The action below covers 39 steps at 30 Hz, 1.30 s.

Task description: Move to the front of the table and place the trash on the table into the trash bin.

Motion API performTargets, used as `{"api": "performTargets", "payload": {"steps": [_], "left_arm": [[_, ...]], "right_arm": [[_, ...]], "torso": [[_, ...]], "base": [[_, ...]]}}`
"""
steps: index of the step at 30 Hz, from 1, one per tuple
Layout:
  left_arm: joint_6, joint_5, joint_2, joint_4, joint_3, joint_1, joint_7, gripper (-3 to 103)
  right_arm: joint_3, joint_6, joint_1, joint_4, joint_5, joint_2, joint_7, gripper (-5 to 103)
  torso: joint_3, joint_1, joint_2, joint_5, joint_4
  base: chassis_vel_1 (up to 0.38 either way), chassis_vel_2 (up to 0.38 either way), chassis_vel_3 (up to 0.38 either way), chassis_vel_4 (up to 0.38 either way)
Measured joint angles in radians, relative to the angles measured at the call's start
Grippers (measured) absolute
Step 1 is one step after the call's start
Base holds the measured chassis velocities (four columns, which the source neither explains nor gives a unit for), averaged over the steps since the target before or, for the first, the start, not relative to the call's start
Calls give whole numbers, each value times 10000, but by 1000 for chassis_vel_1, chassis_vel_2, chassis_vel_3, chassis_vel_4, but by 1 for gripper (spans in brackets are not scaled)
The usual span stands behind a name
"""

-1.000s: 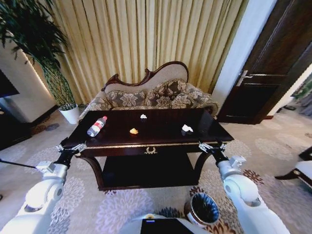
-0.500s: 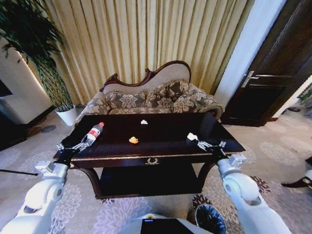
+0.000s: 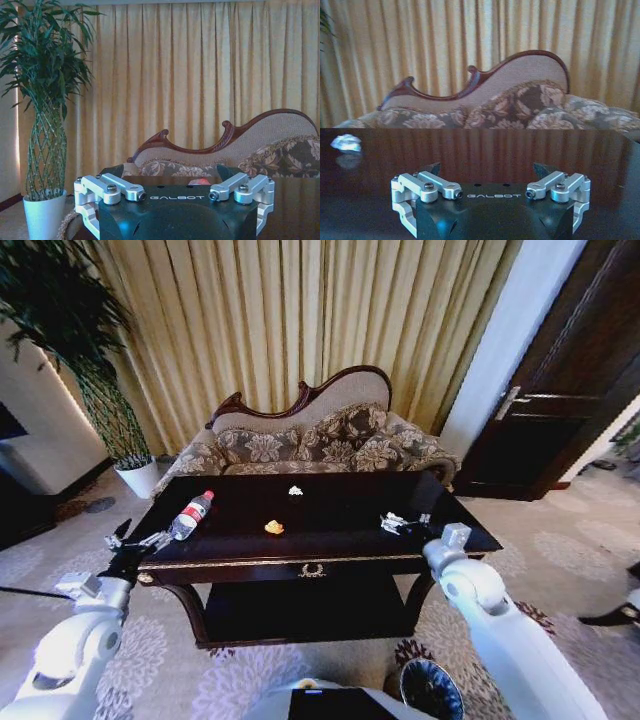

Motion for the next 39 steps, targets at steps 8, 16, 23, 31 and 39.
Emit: {"api": "performTargets", "payload": {"steps": [8,16,23,31,39], "left_arm": [[1,20,-38,-35,36,-69,2,100],[-3,335,-173,41,275,-180,7,100],[-59,348,-174,97,188,-90,20,100],[-77,343,-163,120,229,-118,29,100],[-96,347,-182,135,285,-113,35,100]], "right_arm": [[310,61,-180,-391,-188,-95,0,100],[189,89,-319,-556,-427,78,0,100],[90,89,-304,-587,-440,157,0,100],[140,107,-355,-331,-399,128,0,100],[325,142,-417,-76,-347,110,0,100]], "torso": [[0,0,0,0,-1],[0,0,0,1,-1],[0,-1,0,0,1],[0,0,0,1,1],[0,0,0,1,0]], "base": [[0,0,0,0],[0,0,0,0],[0,0,0,0],[0,0,0,0],[0,0,0,0]]}}
